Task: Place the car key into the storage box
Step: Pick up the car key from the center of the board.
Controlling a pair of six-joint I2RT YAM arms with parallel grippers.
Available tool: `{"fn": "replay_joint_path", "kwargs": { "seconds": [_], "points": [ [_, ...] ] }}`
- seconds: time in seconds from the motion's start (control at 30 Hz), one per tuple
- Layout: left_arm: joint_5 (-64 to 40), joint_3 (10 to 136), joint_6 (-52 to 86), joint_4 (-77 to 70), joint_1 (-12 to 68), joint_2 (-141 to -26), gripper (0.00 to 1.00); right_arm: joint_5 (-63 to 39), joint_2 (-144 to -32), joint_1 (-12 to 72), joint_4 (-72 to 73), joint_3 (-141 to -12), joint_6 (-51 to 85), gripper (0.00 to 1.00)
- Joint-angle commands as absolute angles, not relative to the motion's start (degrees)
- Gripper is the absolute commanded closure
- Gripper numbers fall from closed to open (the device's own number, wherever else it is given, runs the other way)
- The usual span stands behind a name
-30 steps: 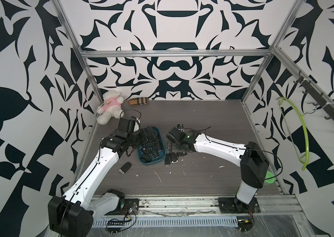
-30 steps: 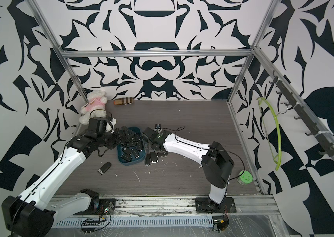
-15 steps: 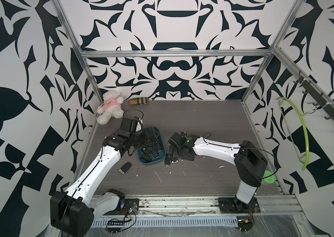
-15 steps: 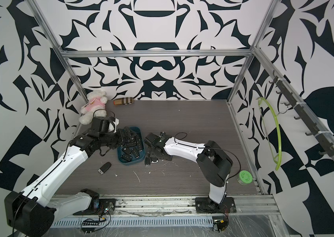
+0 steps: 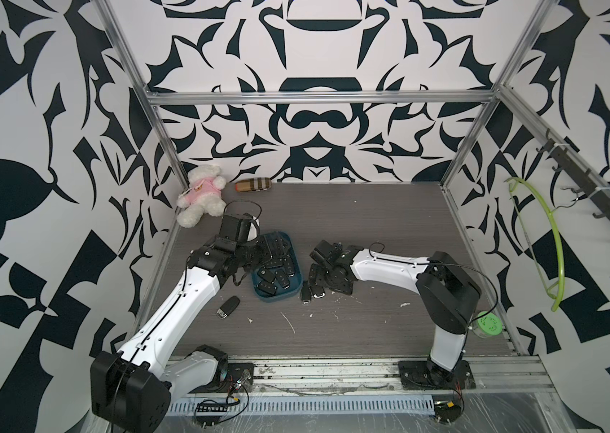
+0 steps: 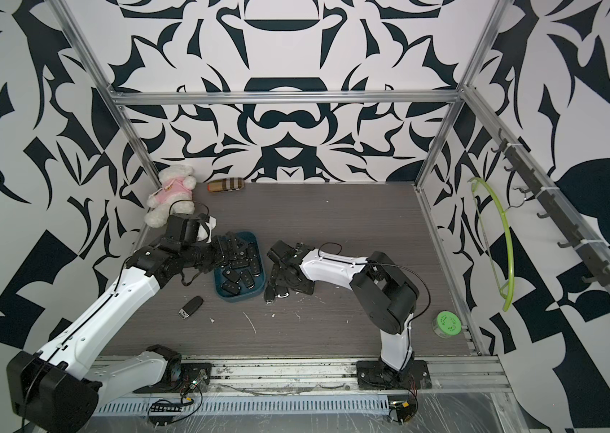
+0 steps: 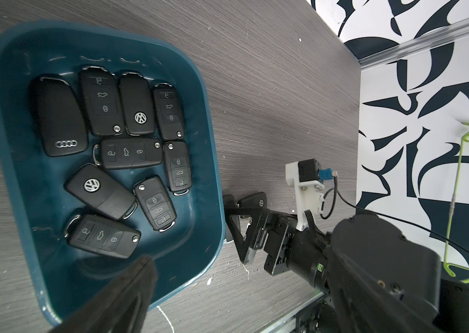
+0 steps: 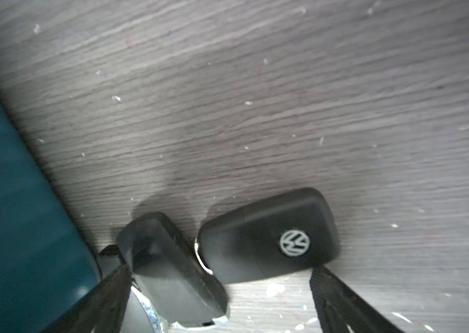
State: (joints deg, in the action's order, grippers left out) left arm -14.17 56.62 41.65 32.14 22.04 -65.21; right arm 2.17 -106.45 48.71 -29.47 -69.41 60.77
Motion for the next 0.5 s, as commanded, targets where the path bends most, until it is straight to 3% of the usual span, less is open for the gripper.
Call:
{"fn": "replay_joint_path", "kwargs": {
  "seconds": [0.0, 0.13, 0.37, 0.47],
  "points": [
    [-13.91, 57.97, 40.35, 32.91, 22.15, -65.25, 0.01, 2.64, -105.76, 47.60, -27.68, -70.24, 60.80, 0.01],
    [-13.72, 58.25, 40.23, 33.13, 22.12, -65.38, 0.01, 3.34, -107.03, 45.84, -27.74, -72.60, 59.36, 0.05],
    [-13.10, 57.82, 40.16, 33.42, 22.15, -64.58, 0.01, 4.79, -111.18, 44.65, -33.82, -77.80, 56.07, 0.27],
    [-12.97, 57.81, 40.13, 33.32, 22.15, -64.56, 0.01, 6.56, -111.36, 45.16, -36.36, -78.49, 54.42, 0.28]
  ]
}}
